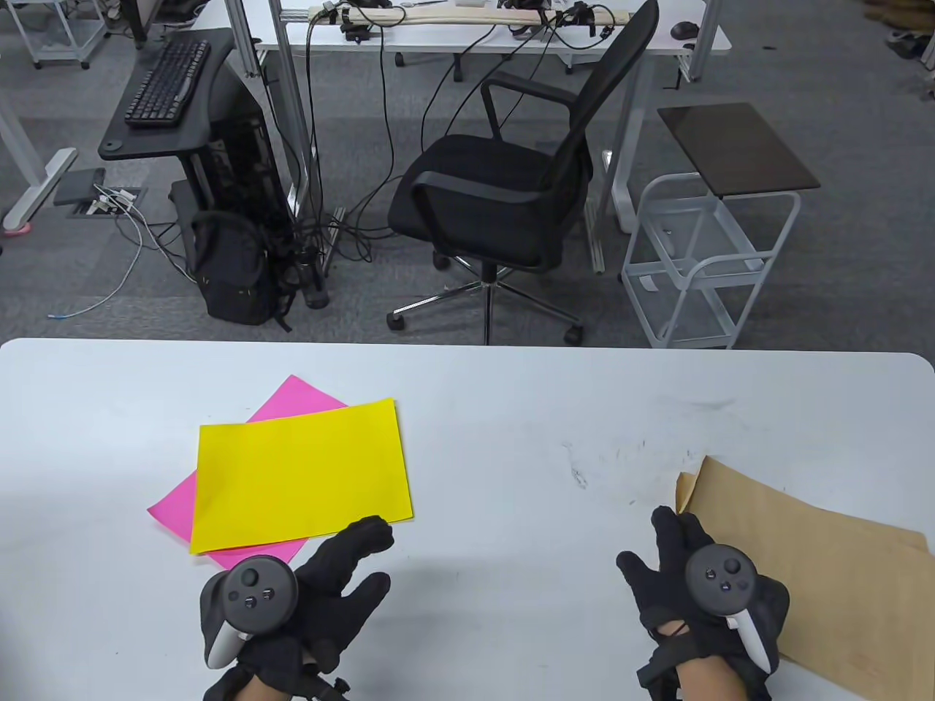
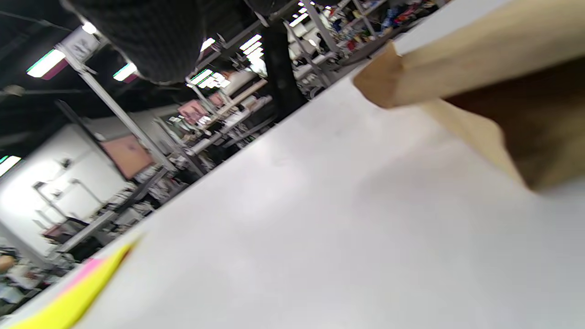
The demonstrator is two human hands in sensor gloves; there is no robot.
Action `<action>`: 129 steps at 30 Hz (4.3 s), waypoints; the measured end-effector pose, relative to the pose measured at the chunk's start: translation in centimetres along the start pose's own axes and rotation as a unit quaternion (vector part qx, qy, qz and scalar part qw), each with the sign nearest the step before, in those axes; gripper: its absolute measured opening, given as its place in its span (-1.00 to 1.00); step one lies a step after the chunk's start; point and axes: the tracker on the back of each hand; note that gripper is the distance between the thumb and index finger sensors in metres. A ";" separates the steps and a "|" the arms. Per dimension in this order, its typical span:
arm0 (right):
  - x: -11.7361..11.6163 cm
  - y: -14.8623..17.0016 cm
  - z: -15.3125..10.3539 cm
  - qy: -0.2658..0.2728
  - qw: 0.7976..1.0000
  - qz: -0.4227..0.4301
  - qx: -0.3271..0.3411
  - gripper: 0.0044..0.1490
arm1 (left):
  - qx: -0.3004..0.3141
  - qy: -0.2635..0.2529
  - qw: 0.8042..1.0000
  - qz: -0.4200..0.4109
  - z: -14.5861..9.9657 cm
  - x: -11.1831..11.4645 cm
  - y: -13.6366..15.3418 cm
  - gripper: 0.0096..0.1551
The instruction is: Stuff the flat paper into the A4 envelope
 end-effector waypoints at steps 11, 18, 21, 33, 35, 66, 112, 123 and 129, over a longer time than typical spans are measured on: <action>-2.9 0.6 0.9 -0.001 0.971 -0.208 -0.119 -0.05 | -0.017 -0.016 1.000 -0.016 -0.1 -0.4 0.8 -0.11; -2.4 1.1 1.0 0.026 0.976 -0.183 -0.118 -0.51 | -0.019 -0.016 1.000 -0.015 -0.1 -0.4 0.8 -0.12; -1.7 1.1 0.9 0.038 0.980 -0.157 -0.116 -0.52 | -0.021 -0.017 1.000 -0.015 -0.2 -0.5 0.8 -0.12; 3.7 -2.1 -1.0 0.135 0.991 -0.002 -0.015 -0.53 | -0.023 -0.023 0.999 -0.013 -0.2 -0.7 0.9 -0.13; 4.1 -3.9 -1.4 0.143 0.990 0.000 0.019 -0.53 | -0.025 -0.023 0.999 -0.013 -0.2 -0.7 0.9 -0.13; -16.3 -26.4 -2.7 -0.169 0.957 -0.095 0.214 -0.52 | -0.056 -0.059 0.997 -0.018 -0.8 -2.9 2.4 -0.14; 0.9 -16.0 -1.7 -0.061 0.967 0.083 0.234 -0.27 | -0.101 -0.050 0.993 0.014 -0.9 -3.8 3.9 -0.16; 0.8 -9.3 -0.6 -0.061 0.964 0.156 0.205 -0.26 | -0.134 -0.062 0.989 0.022 -1.0 -4.4 5.4 -0.16; 1.1 -8.4 -0.5 -0.055 0.966 0.154 0.199 -0.26 | -0.243 -0.102 0.962 0.076 0.2 -8.1 7.6 -0.13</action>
Point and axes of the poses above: the tracker on the back of each hand, its own y axis roughly to the little-finger side, its own z axis roughly from the wrist to the fingertips, x = y × z, and after that the axes turned 8 degrees about x, right-handed
